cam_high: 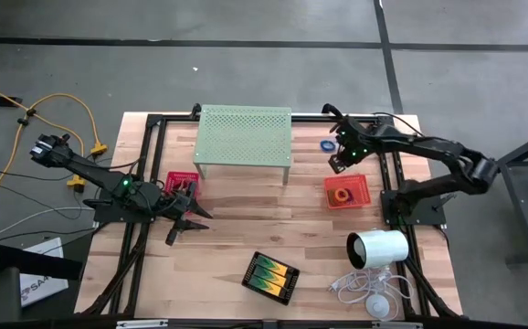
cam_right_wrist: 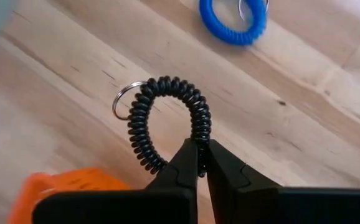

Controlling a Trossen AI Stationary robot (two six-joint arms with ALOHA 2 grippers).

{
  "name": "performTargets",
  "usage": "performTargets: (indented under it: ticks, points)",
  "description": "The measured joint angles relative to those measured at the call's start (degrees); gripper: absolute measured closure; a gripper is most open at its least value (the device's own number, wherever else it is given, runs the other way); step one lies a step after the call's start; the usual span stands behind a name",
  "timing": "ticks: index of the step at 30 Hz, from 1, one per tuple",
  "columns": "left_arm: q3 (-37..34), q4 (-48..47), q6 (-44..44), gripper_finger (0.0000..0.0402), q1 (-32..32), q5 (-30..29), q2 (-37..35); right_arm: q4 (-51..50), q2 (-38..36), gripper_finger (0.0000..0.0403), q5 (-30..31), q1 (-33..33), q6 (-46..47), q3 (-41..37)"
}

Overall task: Pick & Place Office Desk Supplies
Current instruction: Put the black spring keychain into the orange bin

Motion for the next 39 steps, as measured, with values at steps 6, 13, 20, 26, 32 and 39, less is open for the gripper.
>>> performTargets:
  ticks: [6,13,20,26,32,39]
  points:
    - [0.0,0.0,0.0,0.0266,0.0,-0.1,0.0,-1.1,-4.7,0.0397,-0.7,-0.1,0.0,0.0]
    - [0.0,0.0,0.0,0.0266,0.0,-0.1,0.0,-3.3,-5.0,0.0397,-3.9,0.1,0.0,0.0]
    - [0.0,0.0,0.0,0.0266,0.0,0.0,0.0,-7.3,-6.9,0.0397,-8.8,4.4,0.6,0.0]
    - [0.0,0.0,0.0,0.0266,0.0,0.0,0.0,-10.6,-11.0,0.0397,-9.6,10.8,5.2,0.1]
    - [0.0,0.0,0.0,0.0266,0.0,0.0,0.0,-15.1,-13.4,0.0398,-6.2,17.1,13.3,0.1]
    - [0.0,0.0,0.0,0.0266,0.0,0.2,0.0,-21.1,-13.4,0.0392,-4.1,20.5,23.5,0.1]
